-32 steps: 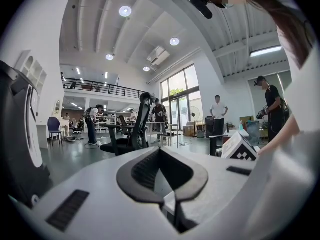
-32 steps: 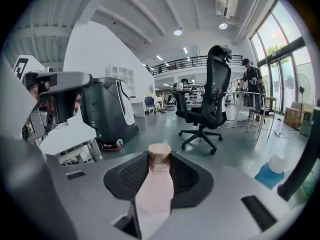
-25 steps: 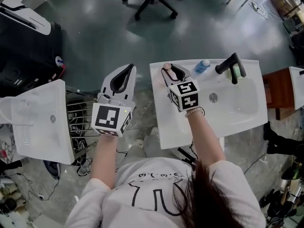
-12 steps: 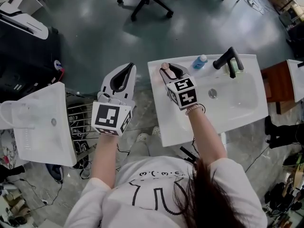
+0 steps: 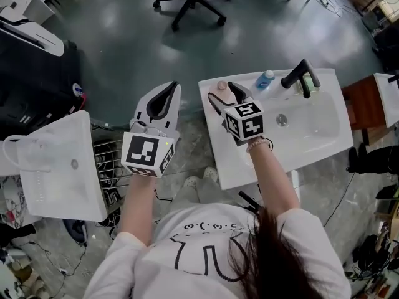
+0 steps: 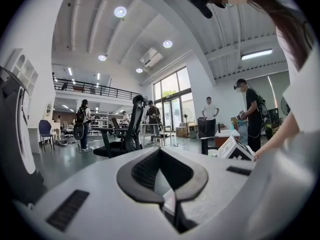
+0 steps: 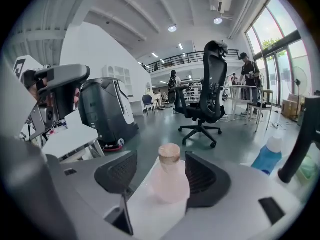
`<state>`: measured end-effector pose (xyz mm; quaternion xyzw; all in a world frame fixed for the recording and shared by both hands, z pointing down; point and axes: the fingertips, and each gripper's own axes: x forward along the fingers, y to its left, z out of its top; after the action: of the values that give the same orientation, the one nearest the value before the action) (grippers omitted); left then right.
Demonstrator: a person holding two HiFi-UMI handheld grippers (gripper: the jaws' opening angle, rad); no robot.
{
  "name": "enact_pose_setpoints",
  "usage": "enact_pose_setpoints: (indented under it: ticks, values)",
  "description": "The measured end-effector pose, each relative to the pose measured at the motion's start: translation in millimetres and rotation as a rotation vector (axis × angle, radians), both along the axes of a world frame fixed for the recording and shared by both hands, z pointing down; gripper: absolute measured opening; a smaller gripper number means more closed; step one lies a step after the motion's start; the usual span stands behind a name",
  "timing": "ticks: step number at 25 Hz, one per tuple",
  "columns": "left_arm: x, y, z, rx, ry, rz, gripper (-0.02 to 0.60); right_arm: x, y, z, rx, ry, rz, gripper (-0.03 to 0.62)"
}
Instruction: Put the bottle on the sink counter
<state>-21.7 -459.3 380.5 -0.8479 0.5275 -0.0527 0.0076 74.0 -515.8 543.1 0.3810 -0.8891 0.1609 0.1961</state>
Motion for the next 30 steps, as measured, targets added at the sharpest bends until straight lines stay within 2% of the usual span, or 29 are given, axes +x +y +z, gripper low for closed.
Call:
enact_pose_setpoints:
  ticks: [11, 26, 28, 30]
  values:
    - [-0.2, 7.1, -25.5, 0.043, 0.046, 0.063, 0.009, 20.4, 23.5, -55.0, 0.105, -0.024, 0.136, 0.291]
    - [14.7, 37.0, -73.0, 0.136, 0.074, 0.121, 0.009, 59.2, 78.8, -144.2, 0.288, -0.046, 0.229, 0.286]
    - [15.2, 41.7, -80.2, 0.151, 0.075, 0.123, 0.009, 64.3, 87.8, -158.9, 0.318, -0.054, 0.242, 0.265]
    - [14.5, 46.3, -85.6, 0.163, 0.079, 0.124, 0.009, 69.5, 97.5, -173.9, 0.344, -0.071, 0.26, 0.205]
